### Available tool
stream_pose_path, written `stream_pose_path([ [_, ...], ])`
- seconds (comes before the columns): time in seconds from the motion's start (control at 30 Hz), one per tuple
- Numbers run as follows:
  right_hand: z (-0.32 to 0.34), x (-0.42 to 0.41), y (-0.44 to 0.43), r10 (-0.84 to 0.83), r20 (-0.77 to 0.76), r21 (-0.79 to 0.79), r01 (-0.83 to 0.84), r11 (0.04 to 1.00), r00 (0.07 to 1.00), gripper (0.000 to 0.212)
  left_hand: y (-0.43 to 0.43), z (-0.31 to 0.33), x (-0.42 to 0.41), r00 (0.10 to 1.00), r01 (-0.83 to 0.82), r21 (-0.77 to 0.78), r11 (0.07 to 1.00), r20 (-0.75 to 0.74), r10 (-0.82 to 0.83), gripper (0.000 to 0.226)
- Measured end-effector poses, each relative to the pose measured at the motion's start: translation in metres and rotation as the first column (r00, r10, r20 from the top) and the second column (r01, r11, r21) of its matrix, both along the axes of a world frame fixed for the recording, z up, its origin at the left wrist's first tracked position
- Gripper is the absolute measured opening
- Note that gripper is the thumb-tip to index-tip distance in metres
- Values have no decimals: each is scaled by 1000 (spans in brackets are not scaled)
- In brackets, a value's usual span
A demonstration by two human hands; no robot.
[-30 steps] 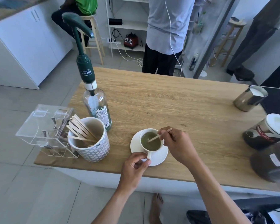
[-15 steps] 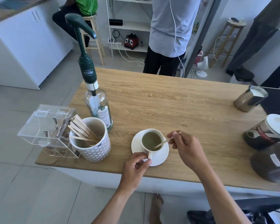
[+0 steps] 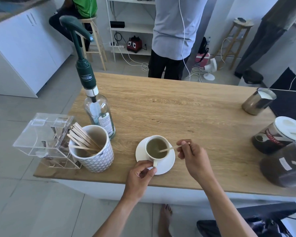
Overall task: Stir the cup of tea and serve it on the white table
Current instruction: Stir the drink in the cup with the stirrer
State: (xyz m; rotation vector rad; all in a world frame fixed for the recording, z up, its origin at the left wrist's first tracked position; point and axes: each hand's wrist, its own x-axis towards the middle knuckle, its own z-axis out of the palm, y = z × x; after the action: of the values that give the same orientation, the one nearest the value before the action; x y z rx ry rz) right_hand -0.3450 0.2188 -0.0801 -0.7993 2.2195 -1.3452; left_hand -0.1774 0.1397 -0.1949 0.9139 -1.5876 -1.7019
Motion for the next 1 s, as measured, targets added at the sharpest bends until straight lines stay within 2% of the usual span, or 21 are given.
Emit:
stream_pose_path([
  [0.1, -1, 0, -3, -53, -31, -8, 52, 999, 998, 26, 0, -1, 0, 1000, -1, 3, 1000, 14, 1, 17],
  [0.23, -3, 4, -5, 7, -18, 4, -7, 1000, 1000, 26, 0, -1, 0, 1000, -1, -3, 1000, 16, 1, 16],
  [0.3, -4, 3, -3, -34, -14, -3, 34, 999, 999, 26, 2, -1, 0, 1000, 5, -1, 1000, 11, -5, 16],
  [0.43, -4, 0, -1, -3, -34, -2, 3, 1000, 999, 25, 5, 0, -2, 1000, -3, -6, 1000, 6, 3, 24],
  [0.57, -5, -3, 0, -77, -52, -3, 77, 997, 996, 25, 5, 0, -3, 1000, 5, 10, 1000, 1, -5, 16],
  [0.7, -4, -1, -2, 22, -35, 2, -22, 1000, 999, 26, 4, 1, -3, 1000, -3, 4, 1000, 6, 3, 13],
  [0.8, -4, -4, -1, -42, -51, -18, 41, 999, 998, 25, 4, 2, -3, 1000, 5, -2, 1000, 1, -5, 11],
  [0.93, -4, -2, -1, 36, -44, -1, -36, 999, 998, 25, 3, 2, -2, 1000, 7, 0, 1000, 1, -7, 10],
  [1.0, -4, -4, -1, -6, -37, 1, 6, 1000, 999, 25, 4, 2, -3, 1000, 7, -5, 1000, 0, -7, 11],
])
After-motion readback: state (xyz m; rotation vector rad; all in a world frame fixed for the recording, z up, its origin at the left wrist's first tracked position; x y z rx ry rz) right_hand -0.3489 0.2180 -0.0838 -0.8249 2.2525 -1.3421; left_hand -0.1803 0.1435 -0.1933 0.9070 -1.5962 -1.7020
